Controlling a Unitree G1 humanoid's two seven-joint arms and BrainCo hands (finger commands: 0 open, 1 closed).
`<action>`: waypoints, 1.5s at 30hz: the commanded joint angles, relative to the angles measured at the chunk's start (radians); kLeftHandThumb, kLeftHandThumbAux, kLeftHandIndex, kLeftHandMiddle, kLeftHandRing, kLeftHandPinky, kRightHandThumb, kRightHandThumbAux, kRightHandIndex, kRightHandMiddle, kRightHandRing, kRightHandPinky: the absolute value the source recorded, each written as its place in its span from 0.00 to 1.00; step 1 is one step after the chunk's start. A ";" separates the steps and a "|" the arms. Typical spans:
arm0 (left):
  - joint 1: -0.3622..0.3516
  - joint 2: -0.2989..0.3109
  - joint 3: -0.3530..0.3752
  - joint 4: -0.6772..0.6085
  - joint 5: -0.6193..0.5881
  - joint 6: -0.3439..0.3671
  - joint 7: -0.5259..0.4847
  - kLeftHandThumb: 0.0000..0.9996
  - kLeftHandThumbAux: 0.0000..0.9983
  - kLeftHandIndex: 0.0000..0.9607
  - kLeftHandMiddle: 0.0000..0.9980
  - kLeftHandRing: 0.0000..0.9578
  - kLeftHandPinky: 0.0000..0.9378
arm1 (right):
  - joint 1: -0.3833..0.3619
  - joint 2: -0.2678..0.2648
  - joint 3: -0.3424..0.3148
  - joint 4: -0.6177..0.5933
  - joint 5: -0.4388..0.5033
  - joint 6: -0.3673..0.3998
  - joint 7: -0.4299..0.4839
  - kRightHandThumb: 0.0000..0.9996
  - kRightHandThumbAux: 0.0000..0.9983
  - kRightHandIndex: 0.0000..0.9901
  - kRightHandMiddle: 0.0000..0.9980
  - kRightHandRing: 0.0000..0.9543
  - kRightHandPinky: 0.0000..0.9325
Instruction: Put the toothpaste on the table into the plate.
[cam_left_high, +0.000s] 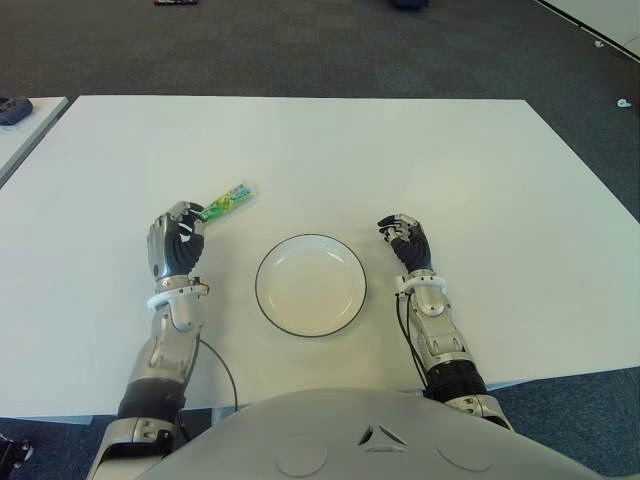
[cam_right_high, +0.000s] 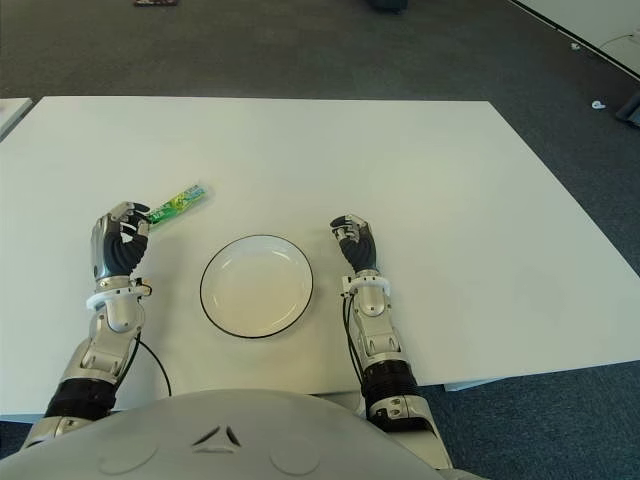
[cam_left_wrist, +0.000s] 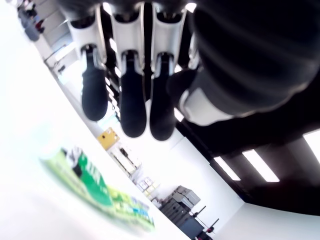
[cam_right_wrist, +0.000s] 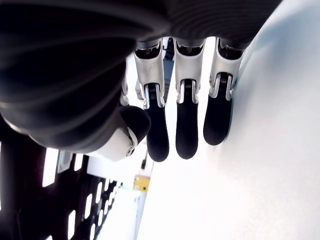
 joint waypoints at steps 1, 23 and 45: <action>-0.053 0.049 -0.010 0.002 0.054 0.052 0.014 0.71 0.71 0.44 0.45 0.46 0.46 | 0.015 0.005 0.003 0.013 0.000 0.022 0.001 0.71 0.73 0.42 0.42 0.42 0.43; -0.191 0.216 -0.122 0.075 0.108 0.260 -0.209 0.60 0.23 0.00 0.00 0.00 0.05 | 0.023 0.008 0.007 0.007 -0.008 0.029 -0.013 0.71 0.73 0.42 0.42 0.41 0.43; -0.358 0.366 -0.328 0.286 0.149 0.264 -0.472 0.50 0.16 0.00 0.00 0.00 0.00 | 0.036 0.012 0.006 -0.024 -0.007 0.046 -0.017 0.71 0.73 0.42 0.43 0.42 0.43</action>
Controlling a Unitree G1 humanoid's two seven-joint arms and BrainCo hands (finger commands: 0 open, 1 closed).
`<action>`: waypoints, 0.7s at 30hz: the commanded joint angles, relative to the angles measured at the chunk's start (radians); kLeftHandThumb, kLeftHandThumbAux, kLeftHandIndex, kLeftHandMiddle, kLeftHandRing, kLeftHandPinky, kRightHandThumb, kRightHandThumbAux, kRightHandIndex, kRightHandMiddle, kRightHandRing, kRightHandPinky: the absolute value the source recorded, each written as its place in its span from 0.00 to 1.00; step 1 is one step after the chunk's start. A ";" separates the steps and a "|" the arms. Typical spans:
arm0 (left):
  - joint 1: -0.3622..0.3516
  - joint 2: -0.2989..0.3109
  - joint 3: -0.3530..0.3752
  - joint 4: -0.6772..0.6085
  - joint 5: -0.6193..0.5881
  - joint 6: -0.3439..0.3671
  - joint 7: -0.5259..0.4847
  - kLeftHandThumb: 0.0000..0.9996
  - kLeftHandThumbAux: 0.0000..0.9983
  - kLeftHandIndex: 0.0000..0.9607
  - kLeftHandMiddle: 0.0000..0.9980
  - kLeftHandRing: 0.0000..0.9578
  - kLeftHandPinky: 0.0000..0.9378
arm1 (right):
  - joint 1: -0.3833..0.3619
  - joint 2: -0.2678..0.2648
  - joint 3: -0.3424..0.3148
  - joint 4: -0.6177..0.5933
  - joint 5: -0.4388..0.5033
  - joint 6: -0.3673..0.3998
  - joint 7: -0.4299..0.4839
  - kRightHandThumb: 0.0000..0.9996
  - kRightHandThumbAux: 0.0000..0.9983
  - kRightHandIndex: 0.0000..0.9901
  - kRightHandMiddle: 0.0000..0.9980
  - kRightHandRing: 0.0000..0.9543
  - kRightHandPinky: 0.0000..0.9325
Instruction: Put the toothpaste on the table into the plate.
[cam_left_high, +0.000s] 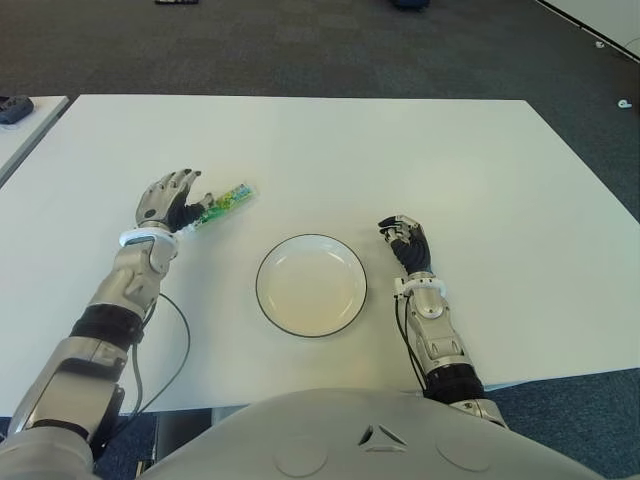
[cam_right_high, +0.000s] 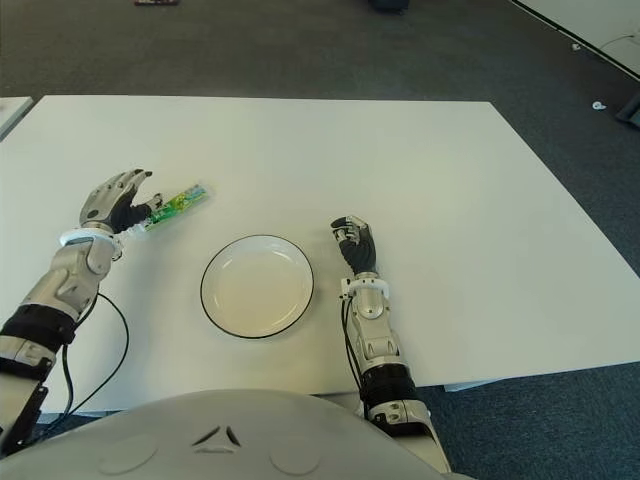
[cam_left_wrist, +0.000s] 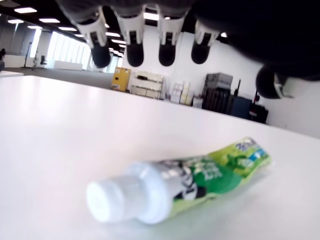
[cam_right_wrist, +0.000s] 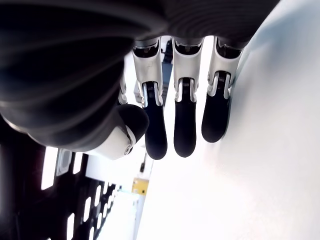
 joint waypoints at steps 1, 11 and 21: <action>-0.036 0.030 -0.050 0.031 0.021 -0.008 -0.076 0.50 0.16 0.00 0.00 0.00 0.00 | 0.014 0.003 0.000 0.006 0.000 0.028 0.003 0.71 0.73 0.42 0.43 0.42 0.43; -0.123 0.041 -0.132 0.122 0.026 0.018 -0.260 0.51 0.20 0.00 0.00 0.00 0.00 | 0.016 0.006 -0.006 0.002 0.011 0.024 0.009 0.71 0.73 0.42 0.43 0.42 0.44; -0.212 0.031 -0.218 0.235 0.044 0.041 -0.387 0.50 0.25 0.00 0.00 0.00 0.00 | 0.017 0.007 -0.011 -0.006 0.018 0.028 0.009 0.71 0.73 0.42 0.43 0.43 0.44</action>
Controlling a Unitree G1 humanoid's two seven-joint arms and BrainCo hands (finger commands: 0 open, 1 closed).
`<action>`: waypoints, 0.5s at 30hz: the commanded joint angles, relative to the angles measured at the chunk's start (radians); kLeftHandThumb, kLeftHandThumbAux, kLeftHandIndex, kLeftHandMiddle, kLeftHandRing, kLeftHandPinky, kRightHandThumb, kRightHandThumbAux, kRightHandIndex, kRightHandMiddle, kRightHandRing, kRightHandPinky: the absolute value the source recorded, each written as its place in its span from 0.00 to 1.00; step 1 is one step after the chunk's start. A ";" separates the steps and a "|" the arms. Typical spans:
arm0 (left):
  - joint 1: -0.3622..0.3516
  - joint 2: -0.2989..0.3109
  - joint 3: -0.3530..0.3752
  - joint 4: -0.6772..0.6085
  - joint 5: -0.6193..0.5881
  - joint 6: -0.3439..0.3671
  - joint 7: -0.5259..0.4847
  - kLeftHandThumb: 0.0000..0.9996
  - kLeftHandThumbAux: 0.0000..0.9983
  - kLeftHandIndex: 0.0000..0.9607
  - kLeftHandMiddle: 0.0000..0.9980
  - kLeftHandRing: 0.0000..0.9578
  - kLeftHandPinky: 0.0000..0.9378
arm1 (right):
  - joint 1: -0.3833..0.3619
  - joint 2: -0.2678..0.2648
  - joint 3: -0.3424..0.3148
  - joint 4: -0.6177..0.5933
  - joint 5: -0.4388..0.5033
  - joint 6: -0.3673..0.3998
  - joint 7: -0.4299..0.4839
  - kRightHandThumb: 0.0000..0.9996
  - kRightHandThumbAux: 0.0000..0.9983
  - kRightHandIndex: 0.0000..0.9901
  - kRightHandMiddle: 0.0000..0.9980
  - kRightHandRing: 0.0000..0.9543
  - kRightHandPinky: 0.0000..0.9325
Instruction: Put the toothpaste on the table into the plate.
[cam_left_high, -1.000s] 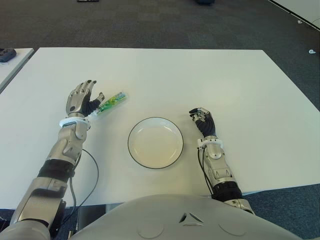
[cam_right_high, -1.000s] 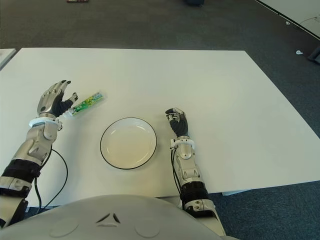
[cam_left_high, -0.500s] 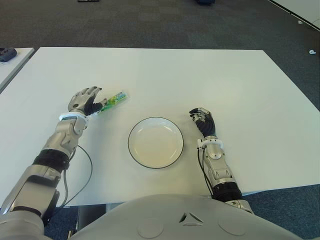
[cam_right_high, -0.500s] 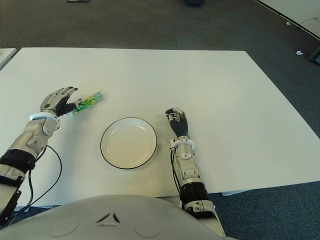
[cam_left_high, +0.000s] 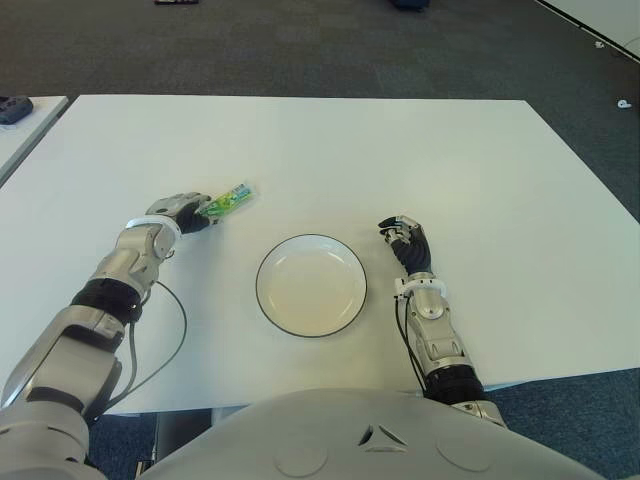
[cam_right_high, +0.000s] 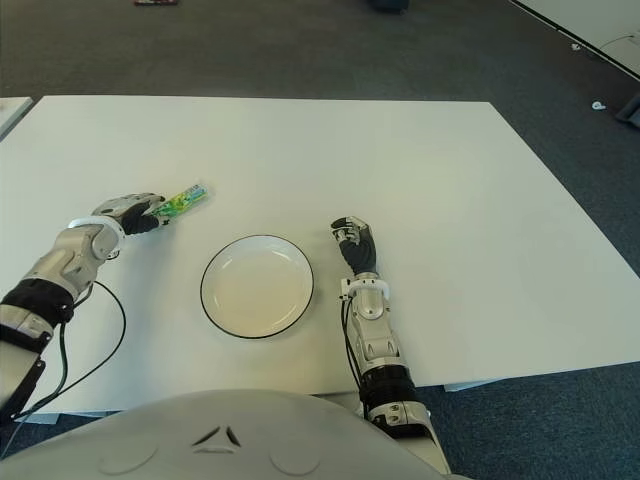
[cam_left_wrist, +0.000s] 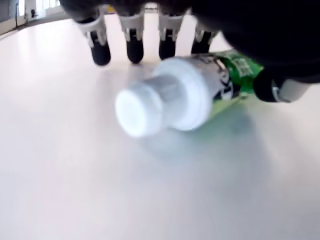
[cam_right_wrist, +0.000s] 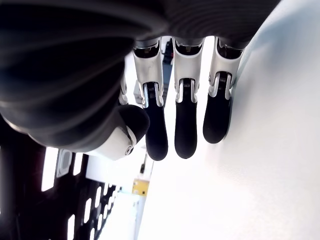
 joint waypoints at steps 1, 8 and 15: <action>-0.037 -0.021 -0.033 0.073 0.010 0.018 -0.044 0.51 0.25 0.00 0.00 0.00 0.00 | 0.012 0.004 -0.006 0.002 0.010 0.028 0.005 0.71 0.73 0.42 0.43 0.43 0.44; -0.071 -0.062 -0.063 0.184 0.002 0.026 -0.039 0.54 0.26 0.00 0.00 0.00 0.00 | 0.017 0.004 -0.009 -0.004 0.016 0.023 0.007 0.71 0.73 0.42 0.43 0.43 0.44; -0.106 -0.105 -0.102 0.280 0.013 0.012 -0.024 0.54 0.25 0.00 0.00 0.00 0.00 | 0.025 0.002 -0.008 -0.017 0.011 0.028 0.005 0.71 0.73 0.42 0.43 0.43 0.44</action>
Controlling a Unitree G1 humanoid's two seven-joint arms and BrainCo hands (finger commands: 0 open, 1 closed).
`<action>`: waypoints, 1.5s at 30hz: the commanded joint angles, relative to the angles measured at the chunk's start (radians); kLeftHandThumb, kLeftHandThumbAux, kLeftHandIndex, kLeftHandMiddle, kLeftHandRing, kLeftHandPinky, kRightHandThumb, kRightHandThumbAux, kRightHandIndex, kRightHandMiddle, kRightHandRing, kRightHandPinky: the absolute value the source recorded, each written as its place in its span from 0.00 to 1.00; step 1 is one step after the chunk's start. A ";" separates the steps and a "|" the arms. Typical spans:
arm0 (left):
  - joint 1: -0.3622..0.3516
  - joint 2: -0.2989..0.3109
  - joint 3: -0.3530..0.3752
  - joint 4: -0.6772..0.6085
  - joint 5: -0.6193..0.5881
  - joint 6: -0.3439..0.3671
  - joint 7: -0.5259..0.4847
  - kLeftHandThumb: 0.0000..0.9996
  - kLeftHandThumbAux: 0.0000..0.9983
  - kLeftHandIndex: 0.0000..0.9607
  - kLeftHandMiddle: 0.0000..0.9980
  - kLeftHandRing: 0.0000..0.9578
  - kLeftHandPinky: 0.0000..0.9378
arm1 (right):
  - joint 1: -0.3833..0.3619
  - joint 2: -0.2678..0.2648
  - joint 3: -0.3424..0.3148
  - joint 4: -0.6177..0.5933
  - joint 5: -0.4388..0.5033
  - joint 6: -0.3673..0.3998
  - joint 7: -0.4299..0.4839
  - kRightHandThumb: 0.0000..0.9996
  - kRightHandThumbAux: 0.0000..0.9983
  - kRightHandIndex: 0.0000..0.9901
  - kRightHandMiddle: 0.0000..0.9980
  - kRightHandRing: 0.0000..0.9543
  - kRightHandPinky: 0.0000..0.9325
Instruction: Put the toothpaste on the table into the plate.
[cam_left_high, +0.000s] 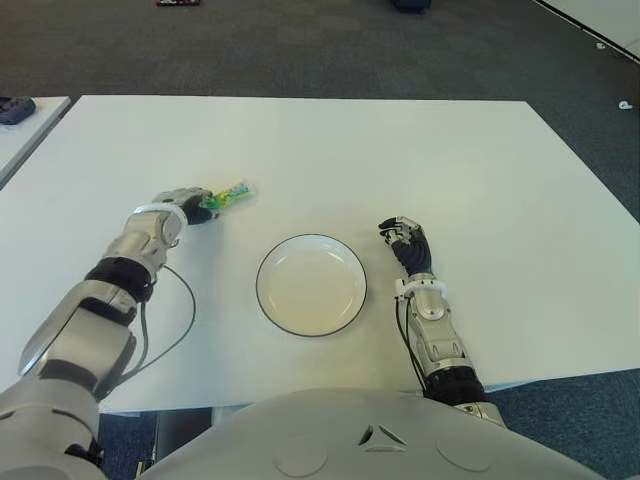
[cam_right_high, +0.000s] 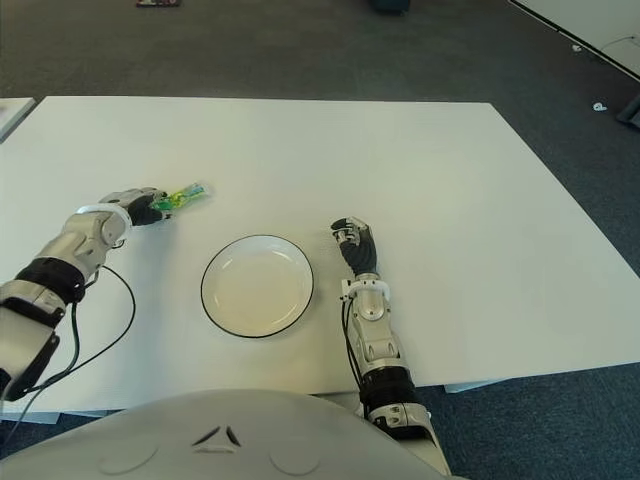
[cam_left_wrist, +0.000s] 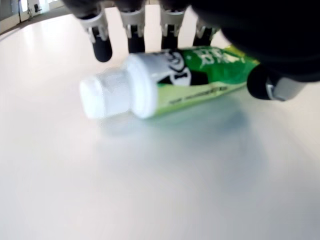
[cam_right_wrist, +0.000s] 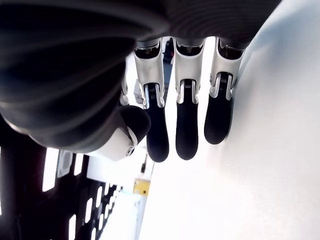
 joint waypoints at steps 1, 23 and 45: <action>0.014 -0.044 -0.052 0.082 0.015 -0.009 -0.019 0.54 0.25 0.00 0.00 0.00 0.00 | 0.015 0.002 -0.005 -0.010 0.004 0.029 0.004 0.71 0.73 0.42 0.43 0.43 0.45; -0.025 -0.074 -0.140 0.162 0.018 -0.042 -0.041 0.55 0.31 0.00 0.00 0.00 0.02 | 0.034 0.008 -0.011 -0.034 0.006 0.029 -0.003 0.71 0.73 0.42 0.43 0.44 0.46; 0.006 -0.078 -0.159 0.061 0.038 0.063 0.027 0.49 0.43 0.00 0.00 0.00 0.06 | 0.043 0.003 -0.016 -0.051 -0.001 0.046 -0.009 0.71 0.73 0.42 0.42 0.43 0.45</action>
